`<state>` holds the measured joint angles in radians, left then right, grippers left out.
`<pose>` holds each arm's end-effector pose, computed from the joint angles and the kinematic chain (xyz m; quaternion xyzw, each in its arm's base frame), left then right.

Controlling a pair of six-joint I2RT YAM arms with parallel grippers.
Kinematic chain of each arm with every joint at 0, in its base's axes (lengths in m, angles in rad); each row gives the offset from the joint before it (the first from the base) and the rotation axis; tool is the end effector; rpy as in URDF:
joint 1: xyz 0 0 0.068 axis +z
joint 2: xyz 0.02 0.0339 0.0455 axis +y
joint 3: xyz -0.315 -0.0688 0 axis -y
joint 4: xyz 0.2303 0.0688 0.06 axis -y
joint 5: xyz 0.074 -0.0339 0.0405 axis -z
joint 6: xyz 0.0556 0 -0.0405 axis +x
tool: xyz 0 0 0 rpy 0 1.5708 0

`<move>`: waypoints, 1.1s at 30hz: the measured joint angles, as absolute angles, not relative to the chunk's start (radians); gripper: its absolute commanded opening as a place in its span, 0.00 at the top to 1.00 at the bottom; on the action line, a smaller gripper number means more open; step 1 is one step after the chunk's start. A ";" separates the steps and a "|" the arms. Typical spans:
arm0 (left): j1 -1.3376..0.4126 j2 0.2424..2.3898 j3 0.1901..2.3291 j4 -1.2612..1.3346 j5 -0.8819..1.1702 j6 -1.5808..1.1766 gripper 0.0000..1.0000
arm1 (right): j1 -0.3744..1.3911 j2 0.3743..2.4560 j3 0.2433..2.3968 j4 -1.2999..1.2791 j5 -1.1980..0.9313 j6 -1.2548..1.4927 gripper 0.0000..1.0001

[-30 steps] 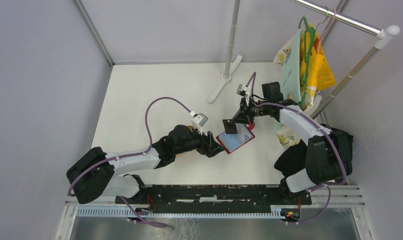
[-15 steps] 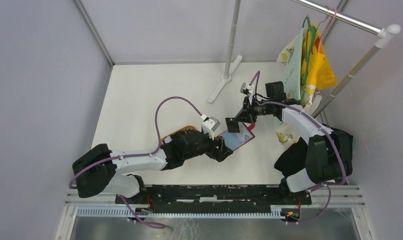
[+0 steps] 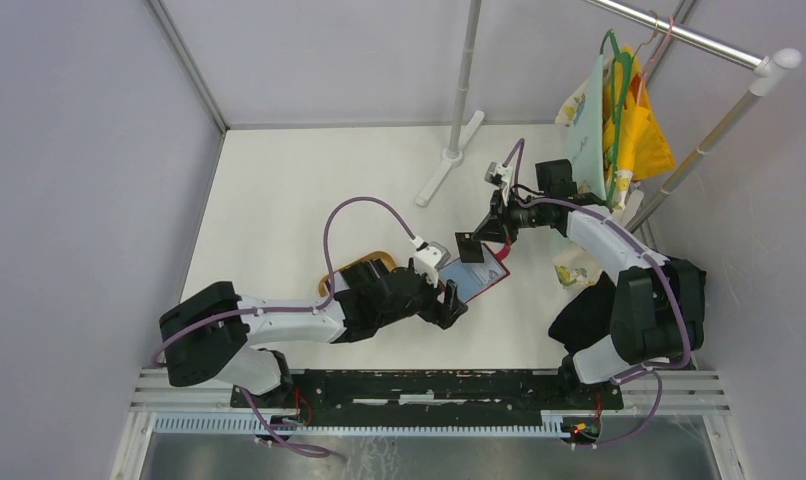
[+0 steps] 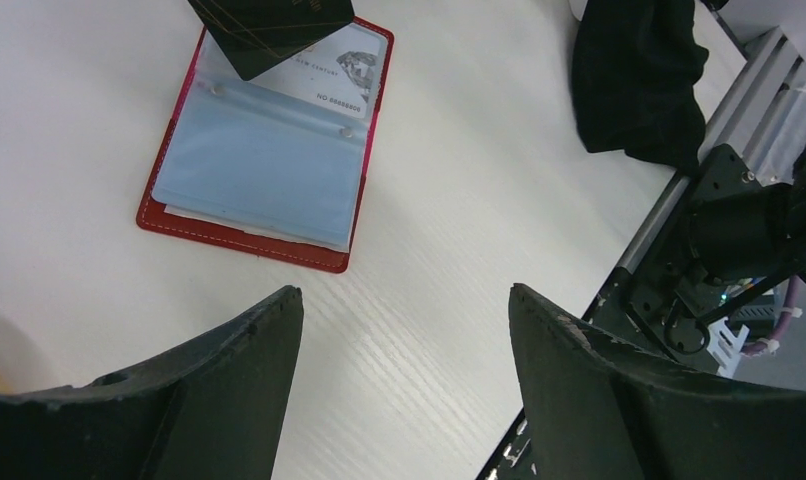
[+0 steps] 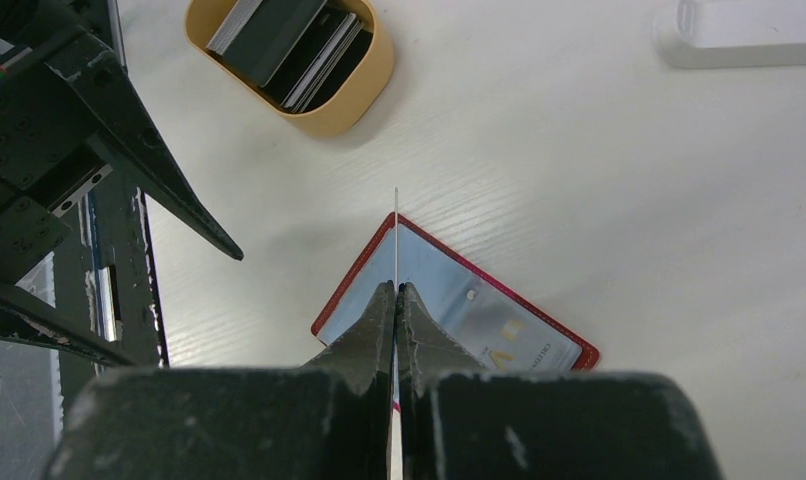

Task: Put the credit cards into the card holder
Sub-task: Move the card holder to the center of the board.

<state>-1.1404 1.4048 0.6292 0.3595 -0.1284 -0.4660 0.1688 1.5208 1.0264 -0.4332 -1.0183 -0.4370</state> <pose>0.1285 -0.2629 0.2536 0.2436 0.8007 -0.3546 0.4169 0.2852 0.0966 0.2891 -0.3942 0.7447 0.4214 0.3353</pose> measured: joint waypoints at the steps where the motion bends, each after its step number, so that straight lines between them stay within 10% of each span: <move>1: -1.143 1.410 0.631 0.359 -0.134 -0.466 0.20 | 0.167 1.521 1.028 -0.437 -1.018 -0.440 1.00; 33: -1.266 1.822 0.936 0.202 -0.460 -0.065 0.32 | 0.097 1.664 1.116 -0.698 -1.012 -0.594 1.00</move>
<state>-1.2655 1.8221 0.9363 0.2024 -0.4603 -0.0650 0.0975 1.6638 1.1160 -0.6975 -1.0119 -0.5938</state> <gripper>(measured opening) 0.725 0.007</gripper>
